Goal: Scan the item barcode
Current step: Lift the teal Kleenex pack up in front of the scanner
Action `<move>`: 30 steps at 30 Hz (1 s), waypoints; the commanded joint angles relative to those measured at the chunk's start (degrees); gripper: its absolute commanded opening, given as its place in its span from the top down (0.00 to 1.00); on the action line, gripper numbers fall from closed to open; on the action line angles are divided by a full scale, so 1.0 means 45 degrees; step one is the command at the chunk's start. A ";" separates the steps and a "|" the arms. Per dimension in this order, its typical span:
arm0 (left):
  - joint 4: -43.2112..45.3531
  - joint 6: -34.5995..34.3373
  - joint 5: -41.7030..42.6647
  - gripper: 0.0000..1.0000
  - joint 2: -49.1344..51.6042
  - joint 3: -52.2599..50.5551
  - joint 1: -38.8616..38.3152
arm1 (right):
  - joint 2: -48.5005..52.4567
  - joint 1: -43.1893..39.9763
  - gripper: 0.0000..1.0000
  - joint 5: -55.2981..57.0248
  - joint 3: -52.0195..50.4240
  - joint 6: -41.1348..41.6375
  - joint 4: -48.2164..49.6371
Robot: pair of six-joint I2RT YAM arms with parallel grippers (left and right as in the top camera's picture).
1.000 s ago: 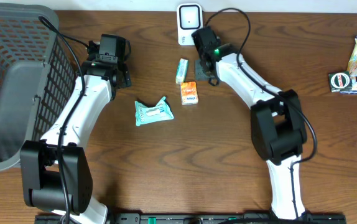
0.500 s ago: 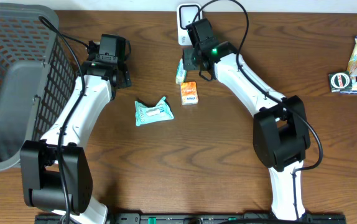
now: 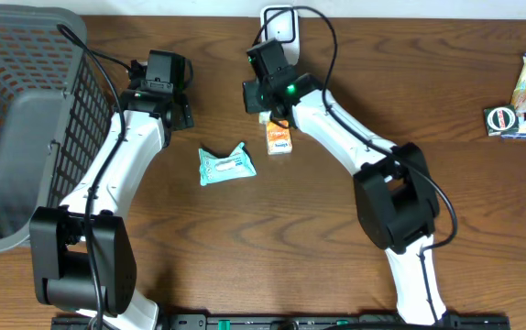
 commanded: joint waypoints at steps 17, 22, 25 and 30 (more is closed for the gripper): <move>-0.0039 0.0068 -0.0170 0.02 -0.0053 0.0155 0.0010 | -0.0092 -0.0520 0.88 0.3181 0.0131 0.0029 -0.1535; -0.0039 0.0068 -0.0170 0.02 -0.0053 0.0151 0.0010 | -0.0078 -0.0811 0.33 0.2778 0.0126 0.0248 -0.1613; -0.0039 0.0068 -0.0170 0.02 -0.0053 0.0155 0.0010 | -0.0078 -0.0991 0.21 0.2040 0.0126 0.0505 -0.1593; -0.0039 0.0068 -0.0170 0.02 -0.0053 0.0155 0.0010 | 0.0073 -0.1389 0.19 0.1593 0.0107 0.0505 -0.1608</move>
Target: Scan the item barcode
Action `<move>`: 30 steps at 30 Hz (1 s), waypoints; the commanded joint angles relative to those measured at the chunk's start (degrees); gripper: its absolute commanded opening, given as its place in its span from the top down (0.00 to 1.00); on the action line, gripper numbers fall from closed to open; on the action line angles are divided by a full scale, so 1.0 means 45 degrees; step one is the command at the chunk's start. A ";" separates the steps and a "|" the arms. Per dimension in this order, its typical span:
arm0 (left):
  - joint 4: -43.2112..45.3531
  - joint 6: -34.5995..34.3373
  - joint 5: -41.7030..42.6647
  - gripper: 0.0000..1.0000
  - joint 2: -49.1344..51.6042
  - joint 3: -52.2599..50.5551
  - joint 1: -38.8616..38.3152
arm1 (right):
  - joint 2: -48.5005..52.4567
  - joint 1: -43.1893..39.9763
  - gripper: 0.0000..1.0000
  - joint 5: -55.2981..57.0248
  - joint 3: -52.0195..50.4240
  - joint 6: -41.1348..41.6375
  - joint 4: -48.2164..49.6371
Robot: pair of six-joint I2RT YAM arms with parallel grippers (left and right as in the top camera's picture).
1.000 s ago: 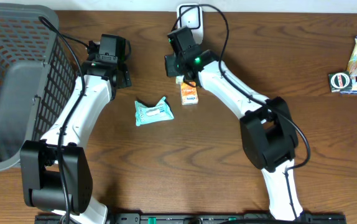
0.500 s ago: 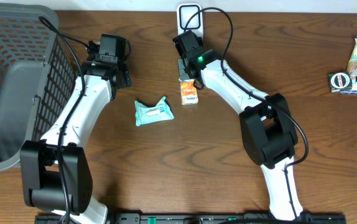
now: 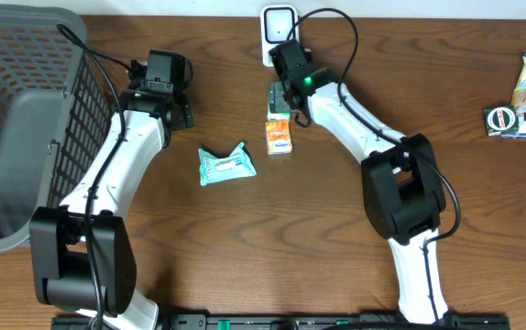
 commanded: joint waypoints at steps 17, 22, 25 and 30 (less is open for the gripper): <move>-0.0039 0.0068 -0.0170 0.02 -0.0053 0.0155 0.0010 | 0.1671 -0.1234 0.41 -0.6343 0.0107 0.0199 0.0777; -0.0039 0.0068 -0.0170 0.02 -0.0053 0.0155 0.0010 | 0.1855 -0.1001 0.59 -0.6382 0.0107 0.0199 0.0801; -0.0039 0.0068 -0.0170 0.02 -0.0053 0.0155 0.0010 | 0.1855 -0.0967 0.99 -0.6353 0.0107 0.0253 0.0811; -0.0039 0.0068 -0.0170 0.02 -0.0053 0.0151 0.0010 | 0.1715 -0.1326 0.99 -0.7543 0.0107 0.0427 0.0767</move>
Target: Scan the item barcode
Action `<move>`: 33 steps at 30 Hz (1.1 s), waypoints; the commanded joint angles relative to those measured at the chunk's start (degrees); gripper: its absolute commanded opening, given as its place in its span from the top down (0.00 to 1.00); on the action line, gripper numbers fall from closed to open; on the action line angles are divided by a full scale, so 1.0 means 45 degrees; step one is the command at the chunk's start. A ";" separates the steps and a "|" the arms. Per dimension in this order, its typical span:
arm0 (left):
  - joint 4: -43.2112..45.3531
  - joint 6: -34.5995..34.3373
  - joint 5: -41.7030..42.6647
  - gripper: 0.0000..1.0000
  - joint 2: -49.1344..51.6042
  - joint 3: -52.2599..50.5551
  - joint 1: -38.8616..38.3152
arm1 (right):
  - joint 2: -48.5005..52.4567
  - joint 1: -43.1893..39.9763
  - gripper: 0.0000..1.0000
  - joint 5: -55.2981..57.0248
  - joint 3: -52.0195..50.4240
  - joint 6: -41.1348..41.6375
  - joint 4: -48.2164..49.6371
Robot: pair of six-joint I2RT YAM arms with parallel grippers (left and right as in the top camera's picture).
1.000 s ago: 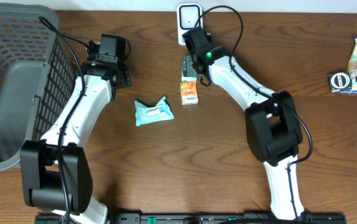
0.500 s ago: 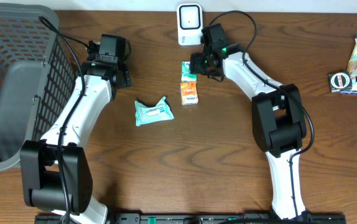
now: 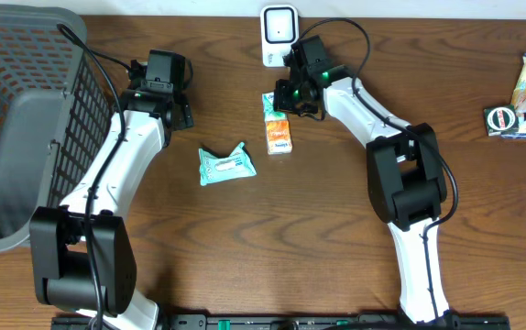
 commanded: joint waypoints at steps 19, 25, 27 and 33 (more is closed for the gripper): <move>-0.0039 0.0068 -0.0170 0.02 -0.0053 0.0155 0.0010 | -0.0942 -0.3803 0.99 -1.2133 -0.0185 -0.5625 -0.1302; -0.0039 0.0068 -0.0170 0.02 -0.0053 0.0155 0.0010 | -0.0942 -0.4503 0.99 -1.5815 -0.0185 -0.6951 -0.1239; -0.0039 0.0068 -0.0170 0.02 -0.0053 0.0155 0.0010 | -0.0942 -0.4609 0.99 -1.5795 -0.0185 -0.6897 -0.1263; -0.0039 0.0068 -0.0170 0.02 -0.0053 0.0155 0.0010 | -0.0942 -0.4512 0.99 -1.5786 -0.0185 -0.6892 -0.1117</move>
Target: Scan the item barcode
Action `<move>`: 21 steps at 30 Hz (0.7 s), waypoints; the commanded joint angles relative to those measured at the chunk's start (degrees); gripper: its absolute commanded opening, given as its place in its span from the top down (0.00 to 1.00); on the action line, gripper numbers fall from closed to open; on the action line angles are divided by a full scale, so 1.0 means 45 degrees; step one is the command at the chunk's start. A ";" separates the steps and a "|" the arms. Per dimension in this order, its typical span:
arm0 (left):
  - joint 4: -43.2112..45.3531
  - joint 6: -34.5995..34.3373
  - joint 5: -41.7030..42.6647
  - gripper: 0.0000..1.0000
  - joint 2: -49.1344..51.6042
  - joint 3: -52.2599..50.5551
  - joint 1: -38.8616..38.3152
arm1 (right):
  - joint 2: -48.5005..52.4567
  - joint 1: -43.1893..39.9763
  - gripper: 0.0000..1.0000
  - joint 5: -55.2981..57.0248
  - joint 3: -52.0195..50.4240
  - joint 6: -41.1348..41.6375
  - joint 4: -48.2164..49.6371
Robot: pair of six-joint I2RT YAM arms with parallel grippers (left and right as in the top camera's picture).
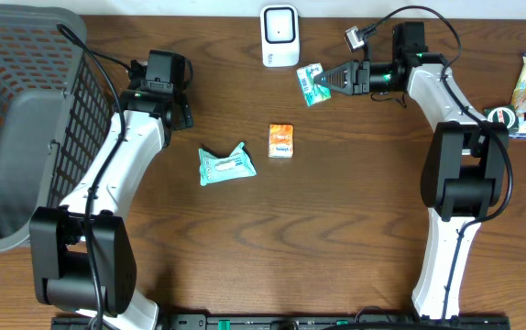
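Observation:
The white barcode scanner (279,24) stands at the table's far edge, in the middle. Just to its right and a little nearer, my right gripper (325,82) is shut on a small green packet (312,84), with the arm reaching in from the right. Nearer on the table lie an orange packet (281,139) and a teal wipes packet (226,165). My left gripper (166,66) is far left of the scanner, holding nothing that I can see. Its fingers are hidden under the wrist.
A large grey mesh basket (25,119) fills the left side. At the far right edge lie snack bags and a round black tin (499,117). The right arm's cable (359,37) loops above the table near the scanner.
My right gripper was at the green packet lying just above the orange packet. Now it holds the green packet up beside the scanner's right, and the arm has swung out to the right.
My right gripper first hovered over the spot beside the orange packet, below the scanner. Then the green packet showed under it, then between its fingers. Now the packet is off the table next to the scanner. The left arm stayed still throughout.

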 commanded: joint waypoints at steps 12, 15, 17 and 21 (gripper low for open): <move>-0.0039 0.0068 -0.0170 0.02 -0.0053 0.0155 0.0010 | -0.0510 0.0583 0.99 -0.0782 -0.0083 -0.0457 0.0291; -0.0039 0.0068 -0.0170 0.02 -0.0053 0.0155 0.0010 | -0.0510 0.0685 0.99 -0.0568 -0.0083 -0.0452 0.0335; -0.0039 0.0068 -0.0170 0.02 -0.0053 0.0155 0.0010 | -0.0510 0.0714 0.99 -0.0563 -0.0083 -0.0452 0.0384; -0.0039 0.0068 -0.0170 0.02 -0.0053 0.0155 0.0010 | -0.0510 0.0729 0.99 -0.0563 -0.0083 -0.0452 0.0427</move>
